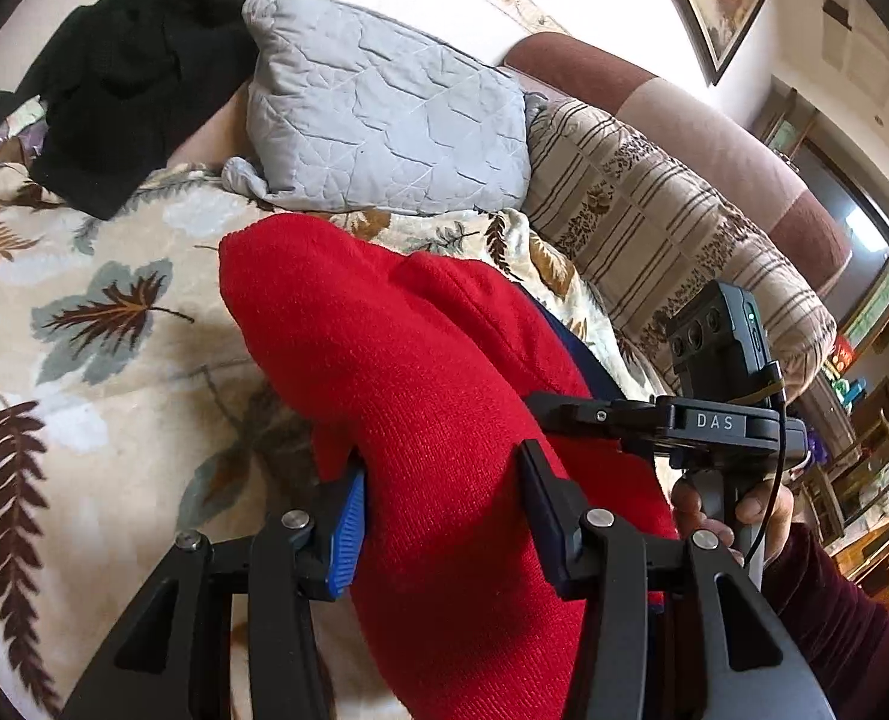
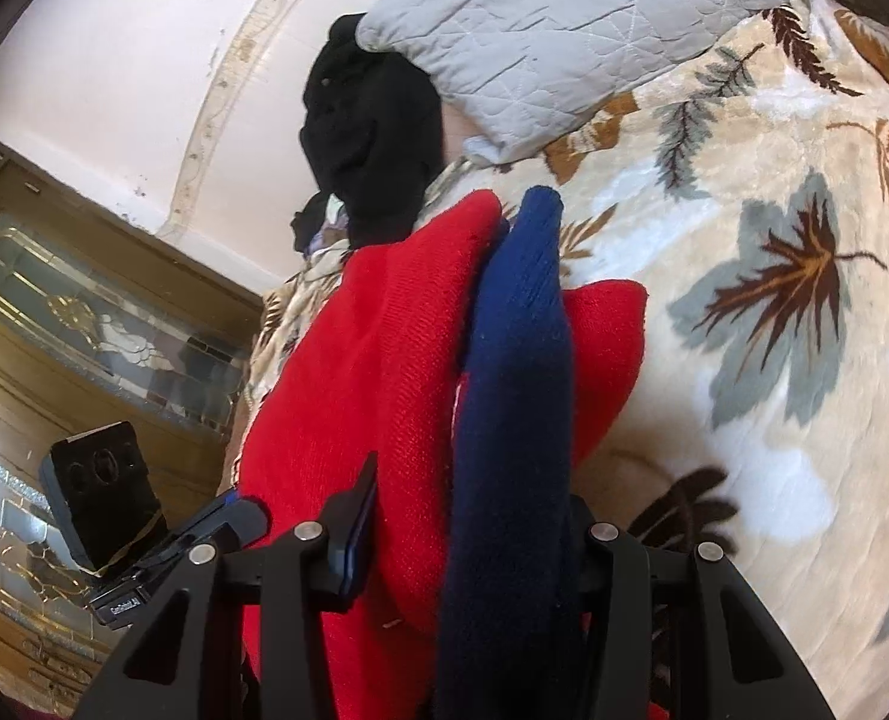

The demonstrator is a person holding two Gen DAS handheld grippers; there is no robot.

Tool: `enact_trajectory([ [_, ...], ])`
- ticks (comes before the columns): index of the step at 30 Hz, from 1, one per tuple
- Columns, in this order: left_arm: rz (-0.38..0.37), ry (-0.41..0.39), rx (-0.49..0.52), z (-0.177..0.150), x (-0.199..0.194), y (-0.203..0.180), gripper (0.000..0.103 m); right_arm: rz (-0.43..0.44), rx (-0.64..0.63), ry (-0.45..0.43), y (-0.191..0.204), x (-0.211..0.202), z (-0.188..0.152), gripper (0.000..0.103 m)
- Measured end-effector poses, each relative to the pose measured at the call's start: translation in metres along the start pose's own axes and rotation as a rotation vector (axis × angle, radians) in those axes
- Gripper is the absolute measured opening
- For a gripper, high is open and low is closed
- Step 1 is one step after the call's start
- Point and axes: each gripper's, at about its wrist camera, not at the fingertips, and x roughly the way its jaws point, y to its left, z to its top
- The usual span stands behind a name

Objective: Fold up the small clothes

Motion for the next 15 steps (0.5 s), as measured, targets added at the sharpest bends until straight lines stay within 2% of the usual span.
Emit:
enact_trajectory([
  [7, 0.062, -0.031, 0.046, -0.018, -0.029, -0.013, 0.049, 0.020, -0.033, -0.003, 0.021, -0.006, -0.023, 0.048],
  [15, 0.120, -0.054, 0.038, -0.034, -0.048, -0.023, 0.049, 0.010, -0.062, 0.003, 0.040, -0.010, -0.039, 0.048],
])
